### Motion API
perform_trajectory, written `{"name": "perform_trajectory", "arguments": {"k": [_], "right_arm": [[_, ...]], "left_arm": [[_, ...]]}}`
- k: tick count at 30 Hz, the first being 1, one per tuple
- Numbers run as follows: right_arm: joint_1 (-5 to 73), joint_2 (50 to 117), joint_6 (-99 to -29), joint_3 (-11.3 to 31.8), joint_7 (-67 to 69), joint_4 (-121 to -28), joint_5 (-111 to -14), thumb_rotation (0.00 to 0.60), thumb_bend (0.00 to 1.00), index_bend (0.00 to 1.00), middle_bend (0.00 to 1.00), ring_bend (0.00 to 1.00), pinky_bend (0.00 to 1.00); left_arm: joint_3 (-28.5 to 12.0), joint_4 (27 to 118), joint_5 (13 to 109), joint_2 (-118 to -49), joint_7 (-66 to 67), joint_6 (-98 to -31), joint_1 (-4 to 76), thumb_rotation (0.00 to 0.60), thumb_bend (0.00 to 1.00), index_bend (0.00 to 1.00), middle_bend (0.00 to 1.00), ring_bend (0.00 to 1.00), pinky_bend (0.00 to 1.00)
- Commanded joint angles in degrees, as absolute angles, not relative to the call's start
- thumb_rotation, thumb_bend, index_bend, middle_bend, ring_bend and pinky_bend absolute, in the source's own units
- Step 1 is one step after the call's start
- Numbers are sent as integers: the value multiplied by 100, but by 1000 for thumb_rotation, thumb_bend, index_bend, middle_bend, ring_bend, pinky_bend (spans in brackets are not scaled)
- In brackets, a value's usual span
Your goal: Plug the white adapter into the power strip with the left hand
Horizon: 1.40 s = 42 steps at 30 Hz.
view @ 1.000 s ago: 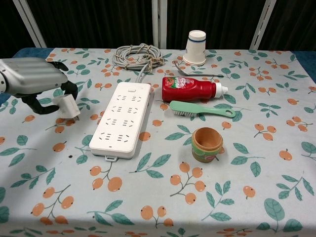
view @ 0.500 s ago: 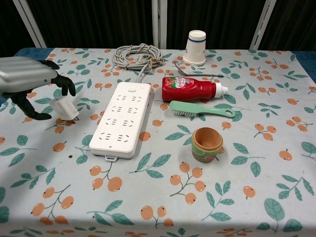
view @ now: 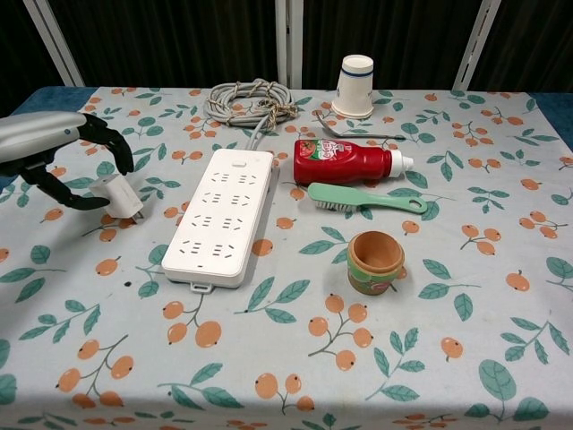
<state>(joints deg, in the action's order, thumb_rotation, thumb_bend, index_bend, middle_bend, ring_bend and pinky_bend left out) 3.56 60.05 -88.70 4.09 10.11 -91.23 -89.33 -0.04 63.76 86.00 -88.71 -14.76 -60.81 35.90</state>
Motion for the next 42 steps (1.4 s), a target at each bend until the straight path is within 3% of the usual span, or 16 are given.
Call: {"name": "perform_trajectory", "arguments": {"k": [1,22,28,34,42], "right_arm": [[349,6008,-8868,406,1009,-9126,-8921,600,327,0,84,0,0],[369,6040,-8787,399,916,-9202,-8875,600,327,0,84,0,0],[352,6034,-8810,391,872,-9249,-8884,600,327,0,84,0,0],[343,6055,-8819,391,888,-9233,-8878,600,327,0,86,0,0],[404,6061,-8788,425,943,-9163,-8913,600,327,0,86,0,0]], "left_arm": [[68,6043,8821,-9082,-1899,-6179,3564,600,251,384,368,200,48],[111,5415,8972,-9320,-2441,-6284,3526,600,281,418,406,215,48],[18,5340,8916,-9395,-2516,-6393,3490,600,282,548,557,334,120],[-184,5944,8775,-9171,-2430,-6399,3543,600,336,631,645,431,225],[-733,7709,8094,-8555,-397,-6006,3823,600,428,660,689,484,242]]}}
